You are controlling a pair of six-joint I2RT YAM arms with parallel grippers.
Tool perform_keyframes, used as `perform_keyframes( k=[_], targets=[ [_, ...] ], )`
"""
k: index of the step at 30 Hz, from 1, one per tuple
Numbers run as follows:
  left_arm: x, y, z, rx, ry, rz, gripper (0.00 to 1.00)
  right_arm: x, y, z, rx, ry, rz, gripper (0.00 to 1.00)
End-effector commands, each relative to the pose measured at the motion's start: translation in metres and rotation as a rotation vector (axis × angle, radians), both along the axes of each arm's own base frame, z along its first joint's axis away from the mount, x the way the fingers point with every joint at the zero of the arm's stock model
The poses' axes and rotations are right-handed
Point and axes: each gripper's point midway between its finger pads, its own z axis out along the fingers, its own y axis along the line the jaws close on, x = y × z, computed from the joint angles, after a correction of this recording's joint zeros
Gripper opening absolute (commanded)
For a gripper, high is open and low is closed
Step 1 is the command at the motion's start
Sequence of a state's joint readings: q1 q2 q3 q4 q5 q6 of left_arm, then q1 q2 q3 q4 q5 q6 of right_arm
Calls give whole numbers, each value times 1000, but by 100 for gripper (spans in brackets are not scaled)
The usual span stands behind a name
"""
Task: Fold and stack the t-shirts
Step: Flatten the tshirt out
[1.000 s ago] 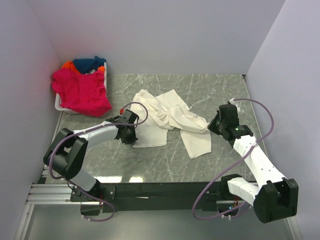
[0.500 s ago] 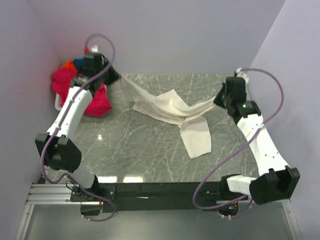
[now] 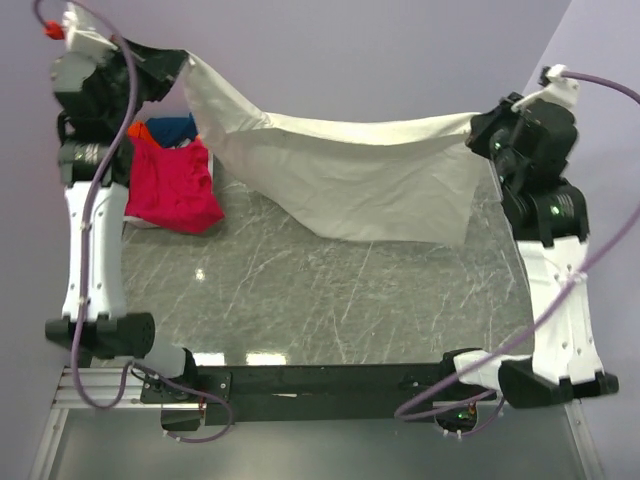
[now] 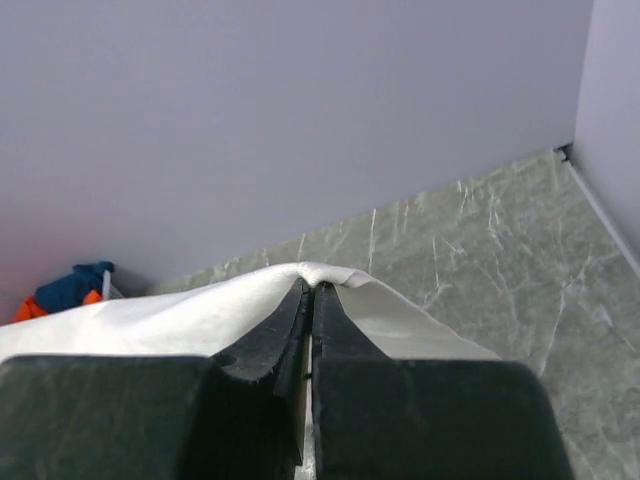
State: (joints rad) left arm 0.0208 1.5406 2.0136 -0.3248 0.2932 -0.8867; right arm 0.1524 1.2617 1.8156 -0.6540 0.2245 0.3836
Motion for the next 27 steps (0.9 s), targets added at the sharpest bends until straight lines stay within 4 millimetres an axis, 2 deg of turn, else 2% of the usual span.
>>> perform_keyframes(
  k=[1, 2, 3, 4, 5, 6, 7, 9, 11, 14, 15, 17, 18, 20, 21, 23, 24, 25, 26, 27],
  targets=[
    [-95, 4, 100, 25, -331, 21, 0, -50, -12, 50, -22, -153, -12, 0],
    [-107, 6, 107, 37, -354, 36, 0, -72, -17, 63, -20, -205, -18, 0],
    [-130, 7, 121, 48, -402, 53, 0, -81, -19, 70, -20, -232, -23, 0],
    [-141, 9, 127, 72, -427, 70, 0, -101, -23, 79, -25, -273, -29, 0],
    [-151, 10, 132, 79, -446, 80, 0, -110, -25, 83, -27, -292, -34, 0],
    [-170, 11, 142, 86, -482, 94, 0, -120, -28, 88, -29, -312, -43, 0],
    [-179, 11, 147, 101, -505, 101, 0, -135, -33, 98, -32, -348, -56, 0],
    [-199, 11, 157, 112, -548, 109, 0, -150, -39, 106, -35, -374, -78, 0],
    [-210, 9, 164, 121, -574, 103, 0, -168, -46, 119, -30, -418, -105, 0],
    [-220, 4, 175, 118, -621, 73, 0, -178, -48, 129, -17, -451, -111, 0],
    [-215, 2, 174, 113, -614, 62, 0, -177, -48, 131, -15, -458, -111, 0],
    [-206, -2, 170, 101, -599, 25, 0, -164, -46, 122, -16, -429, -111, 0],
    [-190, -4, 160, 97, -564, 6, 0, -149, -44, 109, -23, -396, -109, 0],
    [-174, -11, 149, 89, -535, -46, 0, -133, -42, 93, -26, -362, -112, 0],
    [-152, -14, 132, 83, -484, -69, 1, -117, -40, 76, -30, -328, -110, 0],
    [-129, -19, 113, 79, -433, -106, 0, -101, -37, 60, -33, -292, -107, 0],
    [-106, -22, 92, 79, -372, -127, 0, -89, -35, 47, -36, -268, -105, 0],
    [-94, -24, 81, 103, -350, -125, 0, -84, -34, 41, -39, -256, -106, 0],
    [-86, -36, 71, 120, -332, -146, 0, -75, -33, 33, -44, -235, -106, 0],
    [-64, -37, 51, 138, -264, -121, 1, -69, -33, 28, -47, -227, -107, 0]
  ],
)
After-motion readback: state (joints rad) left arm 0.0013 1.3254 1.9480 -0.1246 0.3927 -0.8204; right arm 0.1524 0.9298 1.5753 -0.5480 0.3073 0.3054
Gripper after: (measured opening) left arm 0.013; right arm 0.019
